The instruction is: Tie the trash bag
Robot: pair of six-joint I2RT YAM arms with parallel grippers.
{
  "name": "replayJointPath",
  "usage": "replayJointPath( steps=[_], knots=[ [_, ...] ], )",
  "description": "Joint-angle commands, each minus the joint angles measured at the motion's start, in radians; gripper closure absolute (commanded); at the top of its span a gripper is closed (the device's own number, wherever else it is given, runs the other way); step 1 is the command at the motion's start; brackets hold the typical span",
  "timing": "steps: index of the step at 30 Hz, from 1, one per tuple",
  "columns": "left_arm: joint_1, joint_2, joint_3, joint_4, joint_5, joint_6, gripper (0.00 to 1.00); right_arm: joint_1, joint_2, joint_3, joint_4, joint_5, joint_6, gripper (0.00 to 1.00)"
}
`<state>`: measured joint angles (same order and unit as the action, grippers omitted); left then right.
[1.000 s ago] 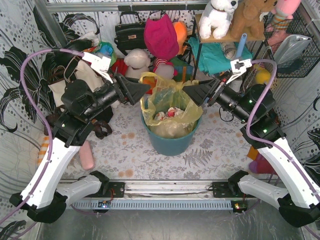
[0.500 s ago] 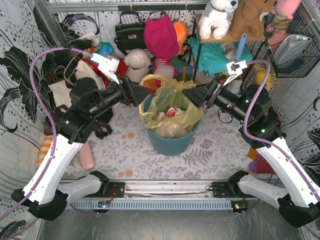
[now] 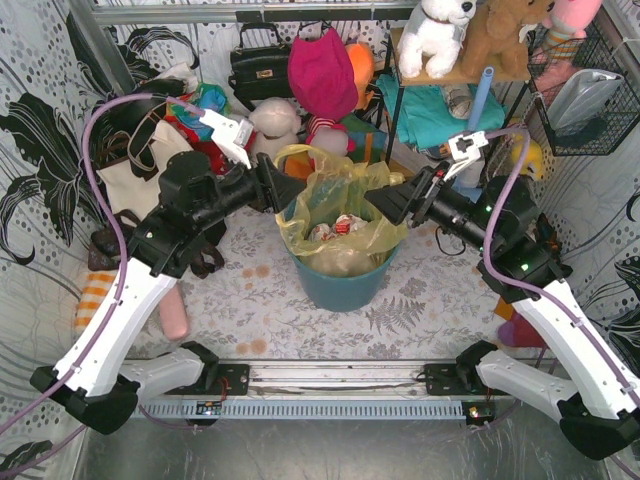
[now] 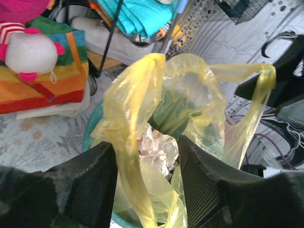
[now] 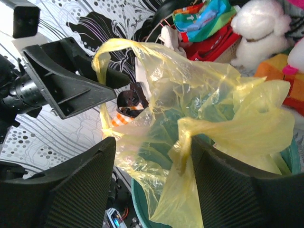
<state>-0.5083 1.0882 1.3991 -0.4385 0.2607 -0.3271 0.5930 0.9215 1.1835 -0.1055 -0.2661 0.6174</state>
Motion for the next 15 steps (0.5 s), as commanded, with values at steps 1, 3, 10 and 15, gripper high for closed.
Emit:
replayJointPath(
  steps=[1, 3, 10, 15],
  knots=[
    [0.002, -0.014, -0.029, 0.144, 0.179, -0.022, 0.46, 0.004, -0.004, -0.027, 0.050, -0.017, 0.039, 0.39],
    [0.002, -0.016, -0.040, 0.200, 0.241, -0.049, 0.55, 0.004, 0.003, -0.031, 0.076, -0.034, 0.049, 0.46],
    [0.013, 0.047, -0.057, 0.631, 0.529, -0.302, 0.49, 0.004, 0.074, 0.044, 0.199, -0.066, 0.066, 0.61],
    [0.035, 0.149, 0.072, 0.866, 0.622, -0.450, 0.46, 0.004, 0.186, 0.223, 0.265, -0.095, 0.040, 0.64]
  ],
)
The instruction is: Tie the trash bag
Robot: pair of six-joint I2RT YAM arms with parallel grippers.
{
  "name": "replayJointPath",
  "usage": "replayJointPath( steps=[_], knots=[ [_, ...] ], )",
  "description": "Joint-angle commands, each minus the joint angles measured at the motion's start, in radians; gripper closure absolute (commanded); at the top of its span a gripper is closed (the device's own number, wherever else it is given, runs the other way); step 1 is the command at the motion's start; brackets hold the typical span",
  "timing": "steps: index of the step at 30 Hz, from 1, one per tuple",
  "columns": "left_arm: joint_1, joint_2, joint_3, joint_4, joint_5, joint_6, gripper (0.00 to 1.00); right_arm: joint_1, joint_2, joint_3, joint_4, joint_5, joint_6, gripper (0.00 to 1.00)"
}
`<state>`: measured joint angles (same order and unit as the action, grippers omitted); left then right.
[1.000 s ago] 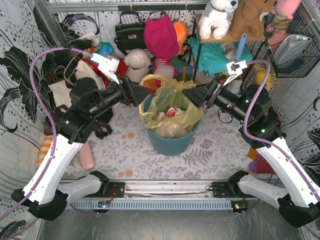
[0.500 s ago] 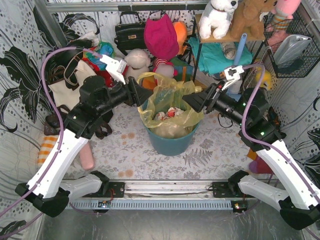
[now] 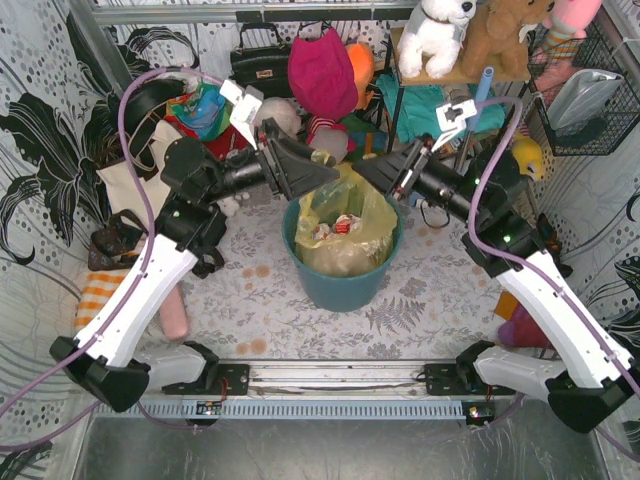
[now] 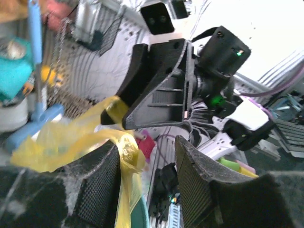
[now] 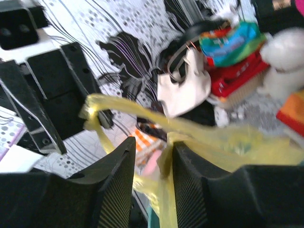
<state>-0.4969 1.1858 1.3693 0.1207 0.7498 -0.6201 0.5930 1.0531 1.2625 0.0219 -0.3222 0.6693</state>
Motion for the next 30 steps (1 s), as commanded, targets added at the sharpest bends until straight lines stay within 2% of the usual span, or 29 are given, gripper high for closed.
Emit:
replayJointPath(
  steps=[1, 3, 6, 11, 16, 23, 26, 30],
  knots=[
    [0.032, 0.063, 0.133, 0.323, 0.125, -0.164, 0.46, 0.004, 0.076, 0.181, 0.152, -0.038, -0.017, 0.65],
    [0.054, 0.068, 0.187, 0.295, 0.083, -0.142, 0.46, 0.004, 0.116, 0.266, 0.184, -0.045, -0.013, 0.65],
    [0.075, 0.032, 0.242, 0.163, -0.056, -0.031, 0.45, 0.004, 0.174, 0.373, 0.187, -0.032, -0.023, 0.65],
    [0.076, -0.084, 0.217, 0.052, -0.275, 0.093, 0.45, 0.004, 0.181, 0.415, 0.233, -0.018, -0.031, 0.64],
    [0.076, -0.184, 0.117, -0.053, -0.479, 0.123, 0.43, 0.004, 0.088, 0.247, 0.252, 0.062, -0.053, 0.63],
    [0.076, -0.222, 0.050, -0.244, -0.623, 0.140, 0.41, 0.004, -0.053, 0.003, 0.253, 0.166, -0.060, 0.64],
    [0.075, -0.217, 0.052, -0.240, -0.573, 0.154, 0.40, 0.005, -0.090, -0.034, 0.259, 0.185, -0.074, 0.62],
    [0.076, -0.192, 0.052, -0.153, -0.380, 0.114, 0.35, 0.005, -0.055, 0.020, 0.193, 0.110, -0.089, 0.48]
  ],
)
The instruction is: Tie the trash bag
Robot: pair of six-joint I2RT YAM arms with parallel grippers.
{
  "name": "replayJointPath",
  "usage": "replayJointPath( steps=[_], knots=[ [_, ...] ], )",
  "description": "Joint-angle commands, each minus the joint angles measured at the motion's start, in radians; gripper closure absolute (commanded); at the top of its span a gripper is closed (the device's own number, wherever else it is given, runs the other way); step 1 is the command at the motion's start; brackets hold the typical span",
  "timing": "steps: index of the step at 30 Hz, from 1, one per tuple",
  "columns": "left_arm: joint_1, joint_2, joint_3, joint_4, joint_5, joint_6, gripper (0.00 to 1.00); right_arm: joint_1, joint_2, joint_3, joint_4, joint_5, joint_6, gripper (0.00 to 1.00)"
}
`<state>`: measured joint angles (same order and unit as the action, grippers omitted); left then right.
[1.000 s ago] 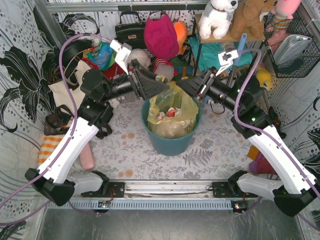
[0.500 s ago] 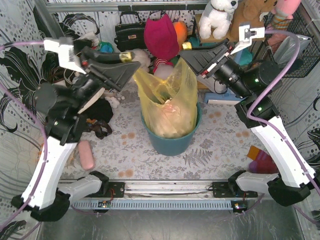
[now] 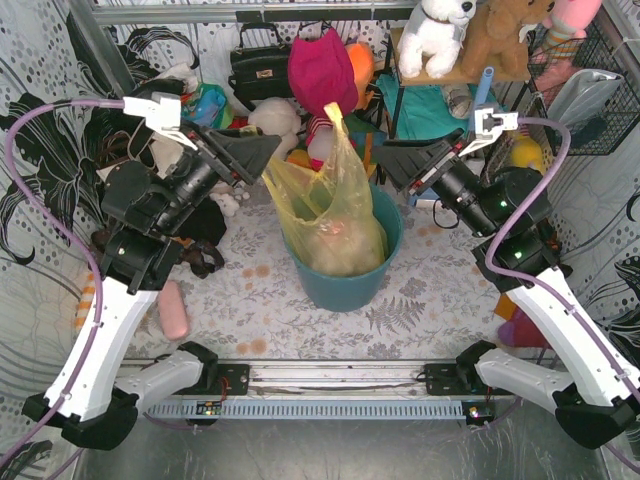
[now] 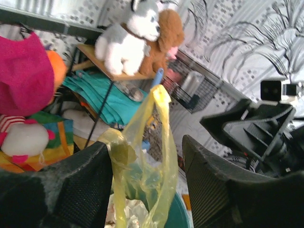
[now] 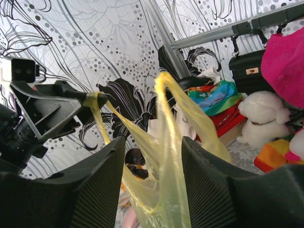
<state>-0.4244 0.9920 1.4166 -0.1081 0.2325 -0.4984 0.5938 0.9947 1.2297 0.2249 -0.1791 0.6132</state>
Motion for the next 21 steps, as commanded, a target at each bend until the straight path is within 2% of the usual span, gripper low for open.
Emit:
replayJointPath(
  steps=[1, 5, 8, 21],
  knots=[
    [0.003, 0.009, 0.007, 0.080, 0.156, -0.017, 0.34, 0.004, 0.016, 0.066, -0.025, -0.054, -0.027, 0.44],
    [0.003, 0.030, 0.016, 0.048, 0.193, -0.029, 0.32, 0.004, 0.077, 0.110, -0.064, -0.164, 0.005, 0.34],
    [0.003, 0.038, 0.006, 0.023, 0.200, -0.033, 0.32, 0.003, 0.123, 0.142, -0.089, -0.213, 0.015, 0.30],
    [0.003, 0.054, -0.048, 0.080, 0.270, -0.079, 0.32, -0.003, 0.334, 0.313, -0.049, -0.386, 0.036, 0.40]
  ],
)
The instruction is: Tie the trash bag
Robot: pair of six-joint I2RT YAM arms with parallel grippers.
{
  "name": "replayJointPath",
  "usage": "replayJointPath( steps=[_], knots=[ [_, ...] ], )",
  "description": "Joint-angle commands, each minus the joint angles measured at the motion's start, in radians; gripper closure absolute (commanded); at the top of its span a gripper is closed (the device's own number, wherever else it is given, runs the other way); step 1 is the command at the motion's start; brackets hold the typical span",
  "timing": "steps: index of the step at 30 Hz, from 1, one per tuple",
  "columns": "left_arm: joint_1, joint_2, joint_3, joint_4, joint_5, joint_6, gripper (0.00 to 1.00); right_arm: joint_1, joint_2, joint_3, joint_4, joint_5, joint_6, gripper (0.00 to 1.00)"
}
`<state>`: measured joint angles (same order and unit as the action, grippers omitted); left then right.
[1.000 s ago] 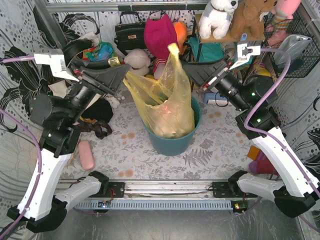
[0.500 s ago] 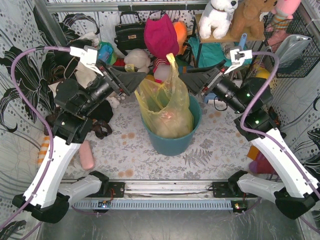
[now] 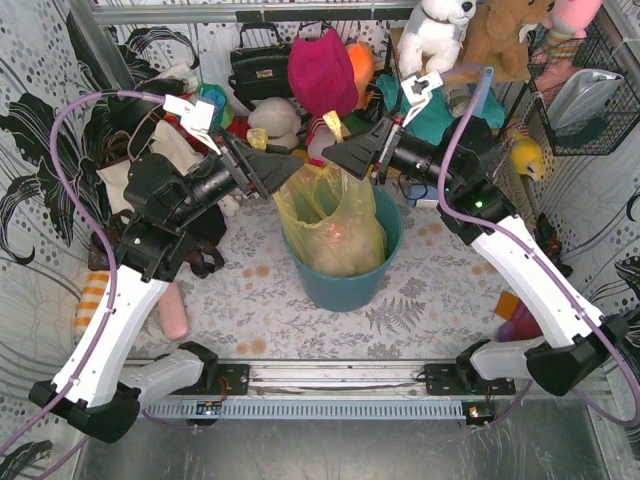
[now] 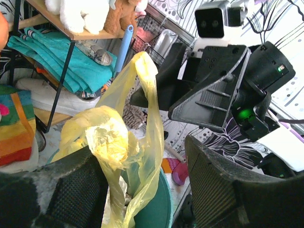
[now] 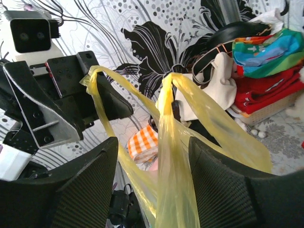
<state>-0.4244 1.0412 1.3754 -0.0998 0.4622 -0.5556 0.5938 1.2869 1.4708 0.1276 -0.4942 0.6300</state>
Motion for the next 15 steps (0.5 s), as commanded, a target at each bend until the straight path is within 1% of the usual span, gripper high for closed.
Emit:
replayJointPath(
  steps=[1, 3, 6, 8, 10, 13, 15],
  knots=[
    [0.004, 0.005, -0.007, 0.073, 0.041, -0.022, 0.32, -0.009, 0.057, 0.082, 0.053, -0.077, 0.024, 0.40],
    [0.003, 0.005, -0.012, 0.087, 0.047, -0.029, 0.32, -0.030, 0.085, 0.087, 0.100, -0.115, 0.066, 0.43],
    [0.003, 0.006, -0.019, 0.110, 0.064, -0.042, 0.33, -0.066, 0.131, 0.084, 0.252, -0.191, 0.171, 0.49],
    [0.003, 0.006, -0.024, 0.133, 0.074, -0.053, 0.33, -0.084, 0.154, 0.079, 0.363, -0.226, 0.252, 0.56],
    [0.003, 0.007, -0.020, 0.155, 0.078, -0.059, 0.33, -0.100, 0.179, 0.101, 0.459, -0.262, 0.335, 0.64],
    [0.003, 0.025, 0.045, 0.144, 0.074, -0.037, 0.33, -0.108, 0.210, 0.174, 0.560, -0.305, 0.435, 0.78],
    [0.003, 0.054, 0.125, 0.106, 0.058, -0.006, 0.34, -0.107, 0.209, 0.246, 0.572, -0.319, 0.450, 0.80]
  ],
)
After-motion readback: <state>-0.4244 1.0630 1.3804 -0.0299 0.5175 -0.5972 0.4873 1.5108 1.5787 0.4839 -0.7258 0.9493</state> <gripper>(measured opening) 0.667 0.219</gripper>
